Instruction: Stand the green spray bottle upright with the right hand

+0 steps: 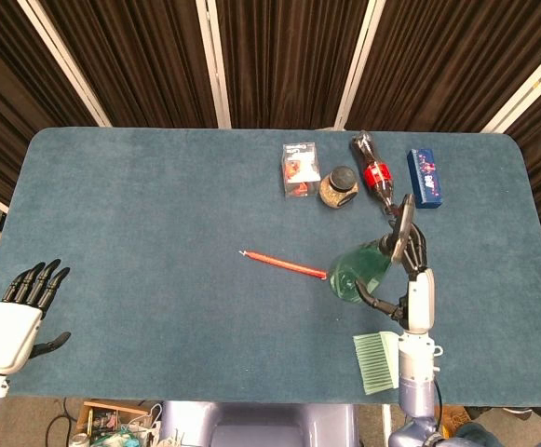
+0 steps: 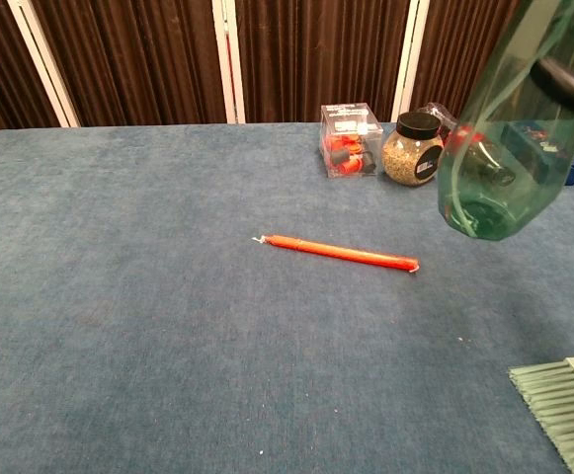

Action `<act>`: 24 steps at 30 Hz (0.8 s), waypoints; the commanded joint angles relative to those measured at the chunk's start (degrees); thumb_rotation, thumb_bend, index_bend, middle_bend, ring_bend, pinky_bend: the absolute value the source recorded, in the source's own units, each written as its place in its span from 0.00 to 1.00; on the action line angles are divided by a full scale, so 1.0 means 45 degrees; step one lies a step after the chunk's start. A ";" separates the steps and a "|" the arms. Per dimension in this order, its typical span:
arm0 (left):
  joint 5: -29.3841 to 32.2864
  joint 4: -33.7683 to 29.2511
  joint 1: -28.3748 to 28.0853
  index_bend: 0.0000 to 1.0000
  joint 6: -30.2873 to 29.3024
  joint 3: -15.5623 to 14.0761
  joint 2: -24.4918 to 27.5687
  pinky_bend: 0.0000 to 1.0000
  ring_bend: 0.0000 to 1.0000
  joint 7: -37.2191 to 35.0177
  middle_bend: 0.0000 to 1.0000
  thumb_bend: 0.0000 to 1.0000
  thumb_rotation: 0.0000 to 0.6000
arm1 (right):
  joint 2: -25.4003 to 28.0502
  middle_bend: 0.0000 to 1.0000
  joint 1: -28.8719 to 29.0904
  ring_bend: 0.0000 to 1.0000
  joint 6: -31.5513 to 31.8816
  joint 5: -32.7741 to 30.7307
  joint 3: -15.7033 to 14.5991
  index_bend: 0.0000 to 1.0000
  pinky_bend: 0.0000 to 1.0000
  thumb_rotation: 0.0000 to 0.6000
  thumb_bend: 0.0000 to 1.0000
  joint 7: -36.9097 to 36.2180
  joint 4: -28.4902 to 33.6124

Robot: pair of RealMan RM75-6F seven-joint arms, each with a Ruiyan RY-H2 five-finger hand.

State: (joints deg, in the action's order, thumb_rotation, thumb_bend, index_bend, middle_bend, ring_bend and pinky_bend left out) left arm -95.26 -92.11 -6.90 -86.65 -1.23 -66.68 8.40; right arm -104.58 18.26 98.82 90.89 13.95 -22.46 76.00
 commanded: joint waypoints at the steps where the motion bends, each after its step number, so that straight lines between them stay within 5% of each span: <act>1: -0.0037 0.0023 -0.0010 0.00 0.0016 -0.0021 0.0016 0.12 0.00 -0.0047 0.00 0.05 1.00 | -0.1242 0.16 -0.0220 0.00 0.0878 0.0602 -0.0605 1.00 0.00 1.00 0.47 -0.0476 -0.2109; 13: -0.0123 0.0011 0.0026 0.00 -0.0062 -0.0061 0.0064 0.12 0.00 -0.0117 0.00 0.05 1.00 | -0.2789 0.16 -0.0186 0.00 0.1096 0.1186 -0.1479 1.00 0.00 1.00 0.48 -0.0608 -0.5761; 24: -0.0217 0.0016 0.0064 0.00 -0.0168 -0.0091 0.0133 0.12 0.00 -0.0271 0.00 0.05 1.00 | -0.3373 0.16 -0.0146 0.00 0.0833 0.1033 -0.1636 1.00 0.00 1.00 0.48 -0.0966 -0.7135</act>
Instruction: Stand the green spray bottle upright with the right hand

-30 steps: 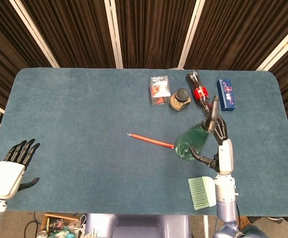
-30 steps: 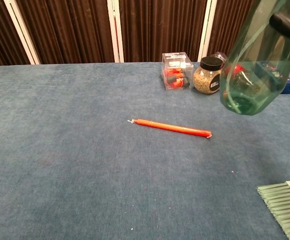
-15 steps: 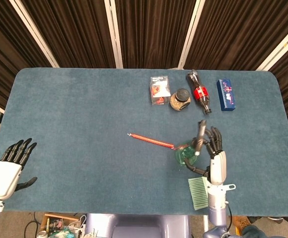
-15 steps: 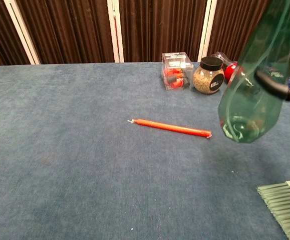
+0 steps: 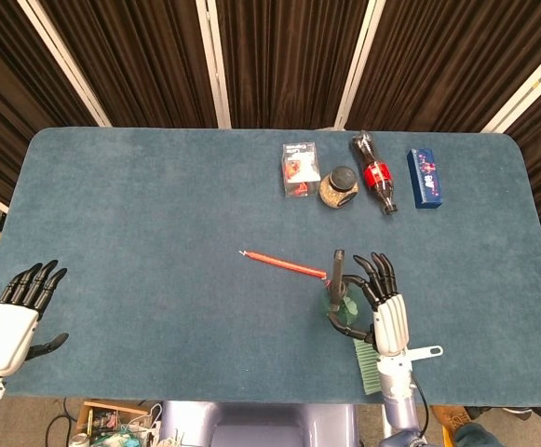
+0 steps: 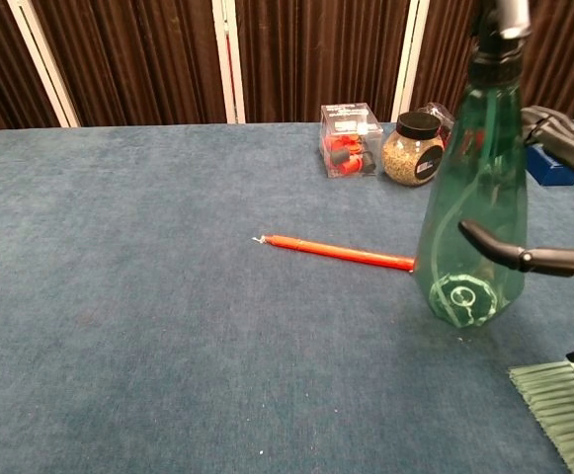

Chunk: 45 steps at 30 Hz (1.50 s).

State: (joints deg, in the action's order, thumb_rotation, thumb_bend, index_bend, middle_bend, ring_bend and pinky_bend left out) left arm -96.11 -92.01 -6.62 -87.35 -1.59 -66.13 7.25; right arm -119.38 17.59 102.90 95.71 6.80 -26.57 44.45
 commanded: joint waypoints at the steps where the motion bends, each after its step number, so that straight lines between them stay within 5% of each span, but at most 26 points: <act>1: -0.0077 -0.0010 0.0008 0.00 -0.0039 -0.0027 0.0019 0.12 0.00 -0.0024 0.00 0.05 1.00 | -0.0140 0.16 -0.0012 0.00 -0.0148 -0.0092 -0.0066 1.00 0.00 1.00 0.49 -0.0130 -0.0196; 24: -0.0182 -0.0034 0.0056 0.00 -0.0097 -0.0086 0.0069 0.12 0.00 -0.0086 0.00 0.05 1.00 | 0.0357 0.15 -0.0148 0.00 -0.1325 -0.1021 0.0147 0.99 0.00 1.00 0.50 -0.0758 0.0599; 27: -0.0187 -0.0037 0.0068 0.00 -0.0122 -0.0084 0.0076 0.12 0.00 -0.0097 0.00 0.05 1.00 | 0.0399 0.11 -0.0212 0.00 -0.1248 -0.0987 0.0085 0.88 0.00 1.00 0.51 -0.0777 0.0599; 34: -0.0208 -0.0023 0.0097 0.00 -0.0203 -0.0071 0.0098 0.12 0.00 -0.0173 0.00 0.05 1.00 | 0.0558 0.00 -0.0296 0.00 -0.1042 -0.0704 -0.0194 0.42 0.00 1.00 0.46 -0.0459 0.0642; 40: -0.0289 0.0002 0.0136 0.00 -0.0306 -0.0090 0.0118 0.12 0.00 -0.0251 0.00 0.05 1.00 | 0.0711 0.00 -0.0260 0.00 -0.0953 -0.0566 -0.0236 0.16 0.00 1.00 0.44 -0.0001 0.0965; 45: -0.0315 0.0021 0.0152 0.00 -0.0331 -0.0104 0.0136 0.12 0.00 -0.0306 0.00 0.05 1.00 | 0.0886 0.00 -0.0228 0.00 -0.0959 -0.0544 -0.0201 0.06 0.00 1.00 0.44 0.0311 0.1320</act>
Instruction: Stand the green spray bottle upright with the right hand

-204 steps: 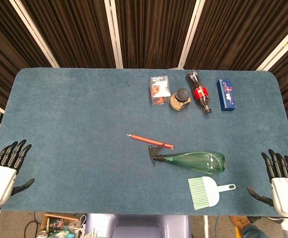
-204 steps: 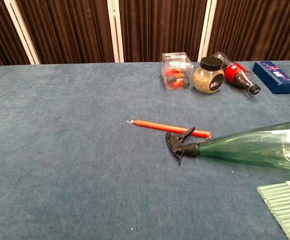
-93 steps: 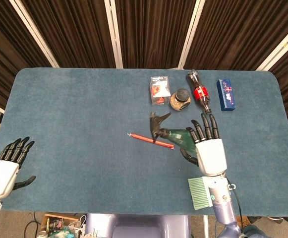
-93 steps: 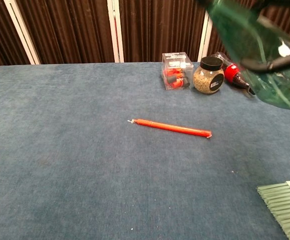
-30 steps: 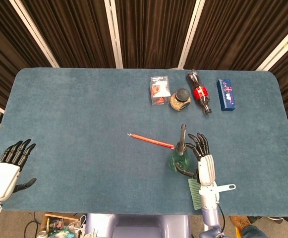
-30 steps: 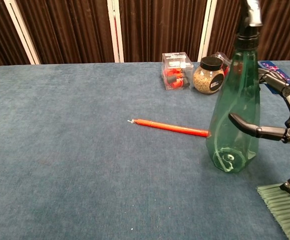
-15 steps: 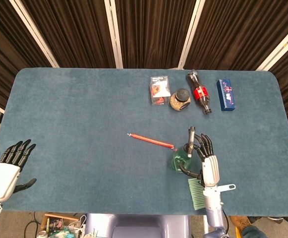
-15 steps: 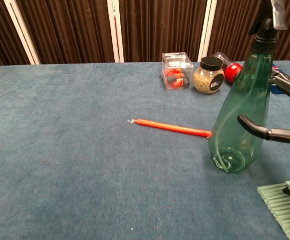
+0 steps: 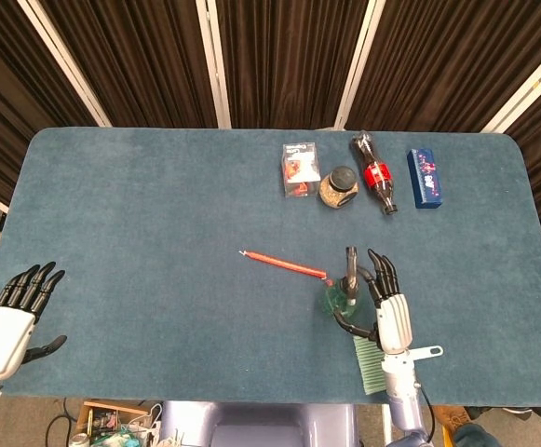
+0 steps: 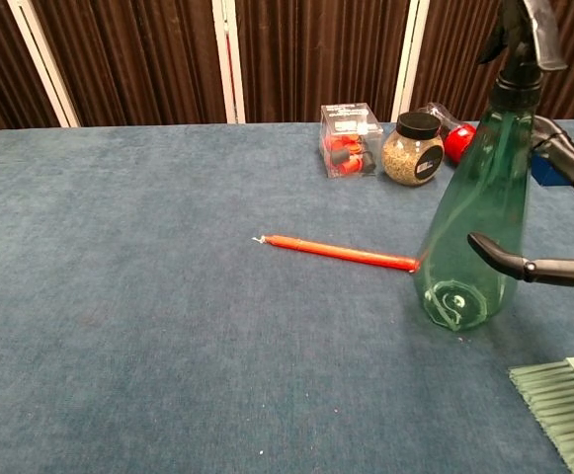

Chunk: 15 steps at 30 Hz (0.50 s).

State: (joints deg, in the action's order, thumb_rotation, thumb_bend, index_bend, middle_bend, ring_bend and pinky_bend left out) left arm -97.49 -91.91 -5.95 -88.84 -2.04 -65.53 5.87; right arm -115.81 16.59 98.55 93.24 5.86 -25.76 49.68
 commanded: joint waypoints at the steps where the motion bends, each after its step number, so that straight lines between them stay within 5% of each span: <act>1: -0.0030 -0.0004 0.0007 0.00 -0.0009 -0.0014 0.0005 0.12 0.00 0.0008 0.00 0.05 1.00 | 0.0116 0.00 -0.0119 0.00 0.0052 -0.0003 -0.0074 0.05 0.00 1.00 0.44 0.0143 0.0166; 15: -0.0211 0.0015 0.0116 0.00 -0.0240 -0.0063 0.0060 0.12 0.00 -0.0134 0.00 0.05 1.00 | 0.0789 0.00 -0.0280 0.00 0.0474 0.0074 0.0058 0.01 0.00 1.00 0.43 0.0369 0.0944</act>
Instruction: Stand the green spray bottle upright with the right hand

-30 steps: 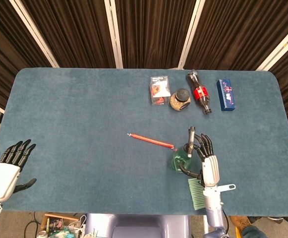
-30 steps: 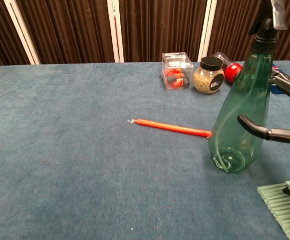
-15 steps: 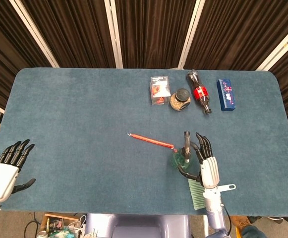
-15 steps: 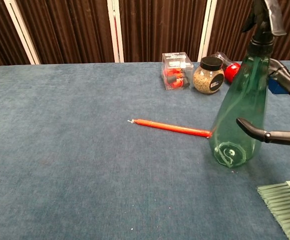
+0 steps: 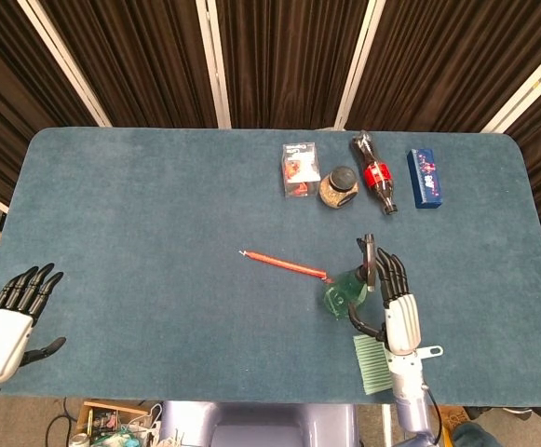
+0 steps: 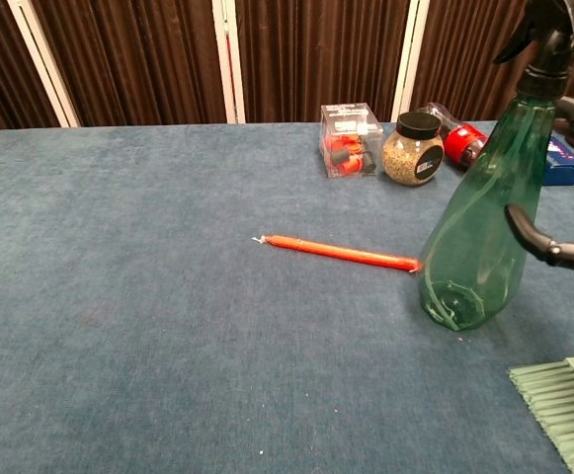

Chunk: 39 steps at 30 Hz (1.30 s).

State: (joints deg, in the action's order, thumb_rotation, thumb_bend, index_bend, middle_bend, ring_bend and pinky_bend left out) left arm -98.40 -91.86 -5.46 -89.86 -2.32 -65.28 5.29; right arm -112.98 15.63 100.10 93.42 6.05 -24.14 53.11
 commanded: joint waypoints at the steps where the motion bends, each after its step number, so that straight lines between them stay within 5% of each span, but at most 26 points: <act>1: -0.0022 0.0003 0.0020 0.00 -0.0040 -0.0003 0.0007 0.12 0.00 -0.0006 0.00 0.05 1.00 | 0.0282 0.00 -0.0117 0.00 0.0246 0.0069 0.0013 0.00 0.00 1.00 0.43 0.0003 0.0306; 9: -0.0088 0.0013 0.0089 0.00 -0.0151 -0.0020 0.0029 0.12 0.00 -0.0023 0.00 0.05 1.00 | 0.1846 0.00 -0.0528 0.00 0.0481 0.0321 -0.0313 0.00 0.00 1.00 0.43 0.0335 0.1751; 16: -0.0046 0.0016 0.0167 0.00 -0.0269 0.0016 0.0050 0.12 0.00 -0.0043 0.00 0.05 1.00 | 0.4776 0.00 -0.1400 0.00 0.0042 0.0376 -0.1354 0.00 0.00 1.00 0.42 0.1408 0.3613; 19: -0.0043 0.0002 0.0195 0.00 -0.0284 0.0018 0.0023 0.12 0.00 0.0054 0.00 0.05 1.00 | 0.6372 0.00 -0.1764 0.00 -0.0566 -0.0064 -0.1629 0.00 0.00 1.00 0.38 0.3521 0.4405; 24: 0.0074 -0.0031 0.0202 0.00 -0.0117 0.0026 -0.0107 0.12 0.00 0.0432 0.00 0.05 1.00 | 0.8191 0.00 -0.2688 0.00 -0.1235 -0.2219 -0.1333 0.00 0.00 1.00 0.27 0.9671 0.6253; 27: 0.0219 -0.0075 0.0110 0.00 0.0072 0.0134 -0.0241 0.12 0.00 0.0699 0.00 0.05 1.00 | 0.9278 0.00 -0.2744 0.00 -0.1966 -0.2912 -0.1233 0.00 0.00 1.00 0.26 0.9553 0.8005; 39: 0.0690 -0.0083 -0.0090 0.00 0.0721 0.0231 -0.0468 0.12 0.00 0.1301 0.00 0.05 1.00 | 0.9921 0.00 -0.3067 0.00 -0.1768 -0.2548 -0.1099 0.00 0.00 1.00 0.21 0.9282 0.8513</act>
